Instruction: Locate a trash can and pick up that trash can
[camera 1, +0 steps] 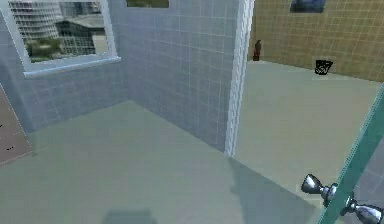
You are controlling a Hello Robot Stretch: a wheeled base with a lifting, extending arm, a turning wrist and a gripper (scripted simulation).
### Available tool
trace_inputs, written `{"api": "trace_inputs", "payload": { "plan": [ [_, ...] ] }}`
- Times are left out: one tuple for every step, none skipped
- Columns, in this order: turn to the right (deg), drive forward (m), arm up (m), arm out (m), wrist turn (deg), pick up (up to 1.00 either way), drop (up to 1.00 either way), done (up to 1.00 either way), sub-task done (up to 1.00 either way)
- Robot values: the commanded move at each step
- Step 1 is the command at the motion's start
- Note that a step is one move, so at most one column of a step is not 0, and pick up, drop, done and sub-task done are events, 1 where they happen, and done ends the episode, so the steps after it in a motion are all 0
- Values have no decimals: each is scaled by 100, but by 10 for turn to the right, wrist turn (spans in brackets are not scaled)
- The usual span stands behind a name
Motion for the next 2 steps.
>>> {"api": "trace_inputs", "payload": {
  "plan": [
    [0, 30, 0, 0, 0, 0, 0, 0, 0],
    [0, 40, 0, 0, 0, 0, 0, 0, 0]
  ]
}}
